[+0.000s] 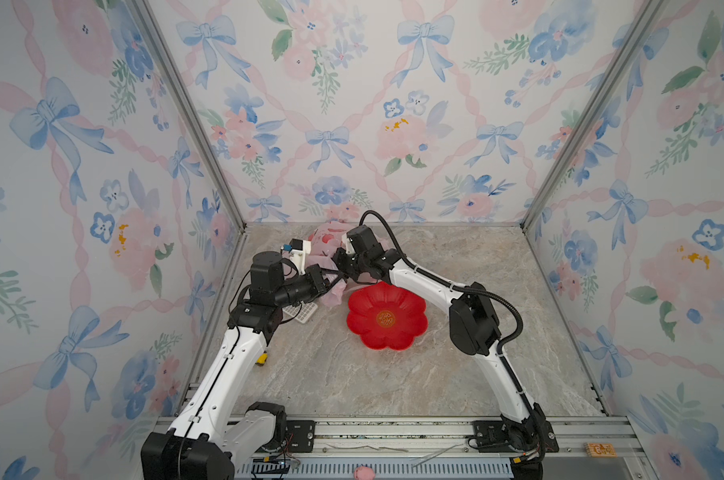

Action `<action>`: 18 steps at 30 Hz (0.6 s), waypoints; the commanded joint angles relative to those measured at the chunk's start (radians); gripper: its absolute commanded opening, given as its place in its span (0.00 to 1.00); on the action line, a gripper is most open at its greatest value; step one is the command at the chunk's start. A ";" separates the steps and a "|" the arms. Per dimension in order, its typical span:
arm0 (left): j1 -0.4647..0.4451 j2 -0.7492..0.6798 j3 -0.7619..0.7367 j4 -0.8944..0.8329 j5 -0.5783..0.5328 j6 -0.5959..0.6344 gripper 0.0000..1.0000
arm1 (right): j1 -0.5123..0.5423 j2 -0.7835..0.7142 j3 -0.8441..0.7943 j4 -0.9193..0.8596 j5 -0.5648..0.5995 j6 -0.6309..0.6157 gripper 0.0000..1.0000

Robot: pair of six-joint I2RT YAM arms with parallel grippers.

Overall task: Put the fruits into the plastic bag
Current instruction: 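Push the grapes into the bag while the left gripper lifts the bag toward them, then open the right gripper inside the bag to release the grapes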

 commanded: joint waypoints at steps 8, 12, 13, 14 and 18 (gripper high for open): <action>0.004 -0.058 -0.040 0.008 0.076 0.003 0.00 | -0.052 0.148 0.209 -0.065 0.051 0.031 0.17; 0.011 -0.072 -0.052 0.008 0.088 -0.008 0.00 | -0.068 0.176 0.235 -0.038 0.063 0.074 0.18; 0.013 -0.076 -0.057 0.009 0.090 -0.009 0.00 | -0.071 0.181 0.238 -0.031 0.067 0.082 0.20; 0.016 -0.082 -0.063 0.007 0.092 -0.012 0.00 | -0.073 0.185 0.243 -0.028 0.070 0.089 0.22; 0.026 -0.093 -0.085 0.007 0.089 -0.020 0.00 | -0.079 0.202 0.257 -0.010 0.070 0.115 0.35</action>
